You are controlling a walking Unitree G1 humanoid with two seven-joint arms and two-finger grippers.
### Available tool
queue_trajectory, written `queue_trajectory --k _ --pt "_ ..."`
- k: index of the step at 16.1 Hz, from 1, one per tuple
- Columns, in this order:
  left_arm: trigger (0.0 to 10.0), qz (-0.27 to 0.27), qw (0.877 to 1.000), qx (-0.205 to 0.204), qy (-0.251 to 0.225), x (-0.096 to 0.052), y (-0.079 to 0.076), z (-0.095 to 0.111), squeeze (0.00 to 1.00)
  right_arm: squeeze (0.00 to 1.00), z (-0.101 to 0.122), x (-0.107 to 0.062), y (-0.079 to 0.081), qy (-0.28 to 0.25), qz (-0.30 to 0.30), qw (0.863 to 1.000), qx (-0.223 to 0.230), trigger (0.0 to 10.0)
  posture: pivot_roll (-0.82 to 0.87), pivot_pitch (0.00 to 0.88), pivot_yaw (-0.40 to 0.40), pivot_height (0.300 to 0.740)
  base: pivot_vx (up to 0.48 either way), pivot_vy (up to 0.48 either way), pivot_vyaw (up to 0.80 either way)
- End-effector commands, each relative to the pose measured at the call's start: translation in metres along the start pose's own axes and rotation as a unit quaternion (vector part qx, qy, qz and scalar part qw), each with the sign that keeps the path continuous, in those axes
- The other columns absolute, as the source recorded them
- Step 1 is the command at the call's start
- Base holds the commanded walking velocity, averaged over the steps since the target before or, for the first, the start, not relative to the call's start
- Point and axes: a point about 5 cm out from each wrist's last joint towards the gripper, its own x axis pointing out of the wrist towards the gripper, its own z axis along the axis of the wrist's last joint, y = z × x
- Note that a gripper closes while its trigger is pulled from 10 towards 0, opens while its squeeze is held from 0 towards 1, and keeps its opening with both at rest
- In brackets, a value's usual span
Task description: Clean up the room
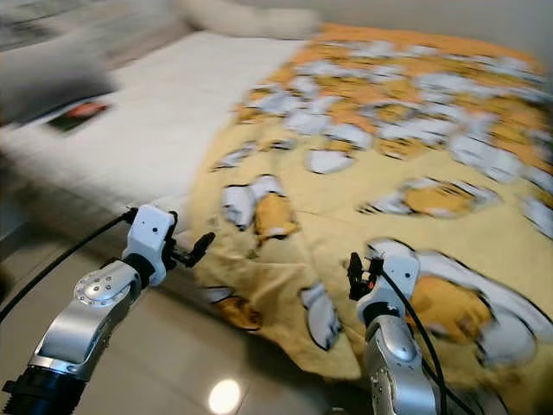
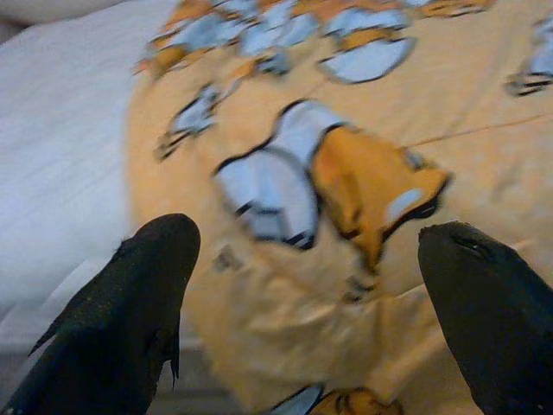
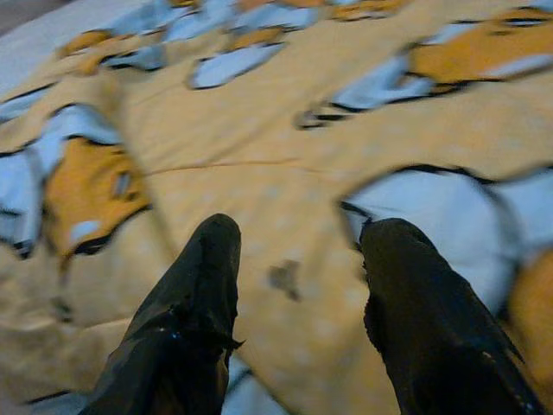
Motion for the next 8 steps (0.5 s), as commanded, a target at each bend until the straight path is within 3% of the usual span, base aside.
queue_trajectory --k 1,8 --pt "10.0 0.009 1.0 0.0 -0.006 0.0006 0.0024 0.0016 0.0 0.0 0.0024 0.003 0.0019 0.007 0.001 1.0 -0.007 10.0 -0.06 0.0 0.094 0.74 0.0 0.382 -0.51" --pt "10.0 0.034 0.999 -0.014 -0.001 -0.0062 0.0085 -0.0051 0.0 0.0 -0.0019 0.0058 -0.0003 0.036 0.011 0.999 -0.028 10.0 -0.03 0.0 0.058 0.74 0.0 0.392 -0.5"
